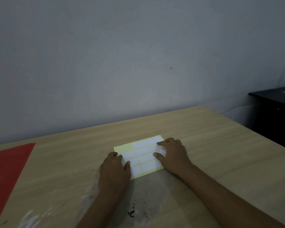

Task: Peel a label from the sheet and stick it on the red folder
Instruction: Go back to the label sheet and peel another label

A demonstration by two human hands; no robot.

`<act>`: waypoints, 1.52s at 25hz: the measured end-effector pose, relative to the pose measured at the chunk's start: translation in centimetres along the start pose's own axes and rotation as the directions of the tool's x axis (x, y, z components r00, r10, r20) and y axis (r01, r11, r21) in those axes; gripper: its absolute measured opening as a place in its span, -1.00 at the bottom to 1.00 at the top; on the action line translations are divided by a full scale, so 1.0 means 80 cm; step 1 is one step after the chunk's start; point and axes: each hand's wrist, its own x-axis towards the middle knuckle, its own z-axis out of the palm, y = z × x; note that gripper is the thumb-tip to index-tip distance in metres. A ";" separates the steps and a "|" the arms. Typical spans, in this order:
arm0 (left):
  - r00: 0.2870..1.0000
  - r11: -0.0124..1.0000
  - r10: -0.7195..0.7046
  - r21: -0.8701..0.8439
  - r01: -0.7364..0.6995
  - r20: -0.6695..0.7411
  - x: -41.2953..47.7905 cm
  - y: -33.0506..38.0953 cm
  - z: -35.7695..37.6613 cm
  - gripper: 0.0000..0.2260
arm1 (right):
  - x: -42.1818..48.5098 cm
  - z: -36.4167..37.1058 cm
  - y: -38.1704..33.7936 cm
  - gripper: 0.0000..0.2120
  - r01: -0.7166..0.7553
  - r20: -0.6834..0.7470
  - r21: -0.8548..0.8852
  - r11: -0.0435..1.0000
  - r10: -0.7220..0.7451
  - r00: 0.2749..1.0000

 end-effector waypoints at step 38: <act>0.970 0.986 0.155 0.035 -0.164 0.186 0.194 0.280 0.196 -0.38 | 0.179 -0.065 0.295 -0.51 -0.115 0.047 -0.143 0.983 0.123 0.991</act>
